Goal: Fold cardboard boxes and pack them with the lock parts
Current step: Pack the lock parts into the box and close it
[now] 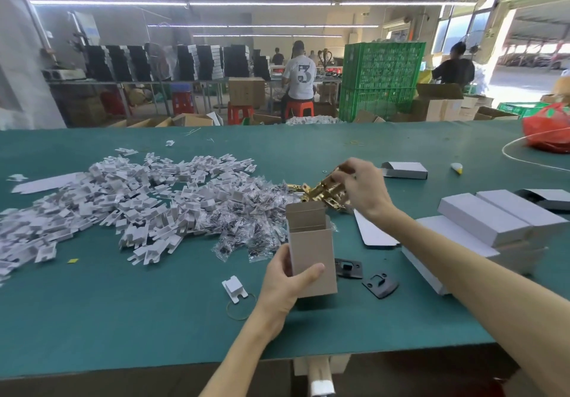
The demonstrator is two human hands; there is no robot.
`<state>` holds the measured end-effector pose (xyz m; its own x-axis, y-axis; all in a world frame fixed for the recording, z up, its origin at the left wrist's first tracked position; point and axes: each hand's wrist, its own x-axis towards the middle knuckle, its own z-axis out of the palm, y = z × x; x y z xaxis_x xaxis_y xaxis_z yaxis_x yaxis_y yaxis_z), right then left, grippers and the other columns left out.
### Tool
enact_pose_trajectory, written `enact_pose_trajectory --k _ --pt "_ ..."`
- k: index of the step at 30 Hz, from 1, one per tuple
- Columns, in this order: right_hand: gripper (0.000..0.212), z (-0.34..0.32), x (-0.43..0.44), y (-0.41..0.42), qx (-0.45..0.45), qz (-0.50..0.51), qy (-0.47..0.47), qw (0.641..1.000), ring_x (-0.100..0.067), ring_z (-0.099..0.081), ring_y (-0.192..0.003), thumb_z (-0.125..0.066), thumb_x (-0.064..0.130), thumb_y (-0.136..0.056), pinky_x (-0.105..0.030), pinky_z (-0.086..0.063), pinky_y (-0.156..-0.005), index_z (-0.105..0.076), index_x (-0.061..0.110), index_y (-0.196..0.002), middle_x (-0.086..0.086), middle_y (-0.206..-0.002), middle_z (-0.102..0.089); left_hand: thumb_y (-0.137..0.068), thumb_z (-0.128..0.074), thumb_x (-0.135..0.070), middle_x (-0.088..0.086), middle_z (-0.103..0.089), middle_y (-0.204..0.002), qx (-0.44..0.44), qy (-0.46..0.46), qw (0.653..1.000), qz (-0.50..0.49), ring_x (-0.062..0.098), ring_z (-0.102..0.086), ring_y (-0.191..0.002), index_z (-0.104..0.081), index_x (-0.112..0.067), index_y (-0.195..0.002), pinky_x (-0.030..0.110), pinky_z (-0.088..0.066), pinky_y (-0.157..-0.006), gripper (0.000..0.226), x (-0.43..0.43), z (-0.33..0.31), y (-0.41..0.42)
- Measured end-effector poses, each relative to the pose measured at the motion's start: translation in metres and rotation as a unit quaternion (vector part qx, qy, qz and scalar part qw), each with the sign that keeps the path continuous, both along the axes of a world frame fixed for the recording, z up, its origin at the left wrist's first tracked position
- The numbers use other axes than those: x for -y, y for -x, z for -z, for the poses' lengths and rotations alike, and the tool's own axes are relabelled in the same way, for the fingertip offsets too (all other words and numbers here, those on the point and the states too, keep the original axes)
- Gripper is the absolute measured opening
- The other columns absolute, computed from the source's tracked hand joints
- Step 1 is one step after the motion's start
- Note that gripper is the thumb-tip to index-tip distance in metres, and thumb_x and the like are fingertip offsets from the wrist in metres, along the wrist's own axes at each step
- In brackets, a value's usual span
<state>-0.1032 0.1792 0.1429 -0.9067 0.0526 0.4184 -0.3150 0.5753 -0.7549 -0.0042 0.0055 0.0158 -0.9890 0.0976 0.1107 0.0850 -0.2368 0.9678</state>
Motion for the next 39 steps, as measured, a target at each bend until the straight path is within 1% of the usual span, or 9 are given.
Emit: enact_pose_trajectory --k 3,6,12,17,21,26,30,33,39 --pt "0.008 -0.032 -0.002 -0.023 -0.058 -0.041 0.068 0.995 -0.024 -0.072 -0.07 -0.06 0.003 -0.099 -0.031 -0.059 -0.053 -0.066 -0.001 -0.102 -0.011 -0.088 -0.073 -0.074 -0.089 -0.032 0.006 -0.076 -0.118 0.002 -0.004 1.0 0.007 0.023 -0.073 -0.109 -0.064 -0.013 -0.127 0.037 -0.061 -0.088 0.062 -0.001 -0.002 -0.002" --pt "0.009 -0.058 -0.002 -0.046 -0.086 -0.094 0.082 0.988 -0.021 -0.072 -0.067 -0.061 0.003 -0.098 -0.03 -0.06 -0.055 -0.066 0.0 -0.105 -0.012 -0.089 -0.072 -0.073 -0.09 -0.035 0.006 -0.077 -0.115 0.005 -0.011 1.0 0.006 0.022 -0.073 -0.106 -0.067 -0.014 -0.123 0.034 -0.061 -0.083 0.058 -0.002 -0.004 -0.003" --pt "0.012 -0.053 0.009 -0.073 -0.097 -0.116 -0.105 0.983 -0.019 -0.07 -0.061 -0.069 0.008 -0.094 -0.036 -0.06 -0.061 -0.071 0.001 -0.105 -0.006 -0.086 -0.072 -0.076 -0.09 -0.026 0.007 -0.076 -0.119 0.002 -0.011 1.0 0.01 0.024 -0.072 -0.111 -0.066 -0.014 -0.124 0.033 -0.06 -0.085 0.055 -0.002 0.001 0.002" --pt "0.009 -0.035 0.013 -0.073 -0.035 -0.127 -0.194 0.972 -0.02 -0.071 -0.07 -0.071 0.013 -0.094 -0.041 -0.06 -0.072 -0.074 0.008 -0.1 -0.006 -0.087 -0.073 -0.076 -0.09 -0.025 0.008 -0.077 -0.116 -0.005 -0.013 1.0 0.017 0.024 -0.073 -0.108 -0.068 -0.017 -0.12 0.03 -0.06 -0.082 0.05 -0.002 0.004 0.003" --pt "0.012 -0.021 0.02 -0.075 -0.034 -0.124 -0.271 0.954 -0.021 -0.069 -0.081 -0.071 0.025 -0.094 -0.008 -0.045 -0.056 -0.078 0.019 -0.102 -0.003 -0.093 -0.075 -0.076 -0.091 -0.024 0.009 -0.077 -0.116 -0.006 -0.013 1.0 0.026 0.024 -0.073 -0.107 -0.072 -0.027 -0.112 0.03 -0.06 -0.082 0.041 -0.001 0.005 0.002" --pt "0.012 -0.01 0.033 -0.075 -0.003 -0.198 -0.351 0.915 -0.02 -0.066 -0.087 -0.067 0.022 -0.095 -0.038 -0.055 -0.078 -0.075 0.017 -0.101 0.0 -0.097 -0.074 -0.075 -0.094 -0.025 0.011 -0.076 -0.118 -0.008 -0.015 0.999 0.043 0.025 -0.072 -0.108 -0.068 -0.025 -0.116 0.03 -0.059 -0.083 0.048 0.001 0.006 0.003" --pt "0.011 0.002 0.037 -0.075 0.025 -0.206 -0.398 0.894 -0.019 -0.064 -0.087 -0.06 0.01 -0.099 -0.037 -0.054 -0.076 -0.07 0.012 -0.098 -0.001 -0.096 -0.071 -0.077 -0.092 -0.019 0.012 -0.076 -0.117 -0.008 -0.003 0.999 0.049 0.025 -0.072 -0.107 -0.064 -0.016 -0.124 0.028 -0.057 -0.083 0.055 0.003 0.008 0.005" --pt "0.018 0.005 0.039 -0.075 0.036 -0.195 -0.425 0.883 -0.021 -0.059 -0.081 -0.055 0.001 -0.099 -0.032 -0.048 -0.069 -0.06 0.014 -0.087 0.002 -0.089 -0.061 -0.079 -0.09 -0.014 0.009 -0.077 -0.112 -0.004 0.009 0.999 0.042 0.019 -0.073 -0.101 -0.071 -0.018 -0.117 0.025 -0.057 -0.079 0.042 0.003 0.008 0.006" --pt "0.022 0.005 0.041 -0.082 0.076 -0.202 -0.478 0.852 -0.036 -0.059 -0.081 -0.042 -0.009 -0.091 -0.052 -0.051 -0.069 -0.054 0.009 -0.097 -0.012 -0.092 -0.06 -0.084 -0.084 -0.007 0.005 -0.079 -0.103 0.002 0.033 0.999 0.037 0.012 -0.073 -0.092 -0.074 -0.011 -0.111 0.021 -0.055 -0.075 0.03 0.0 0.009 0.006"
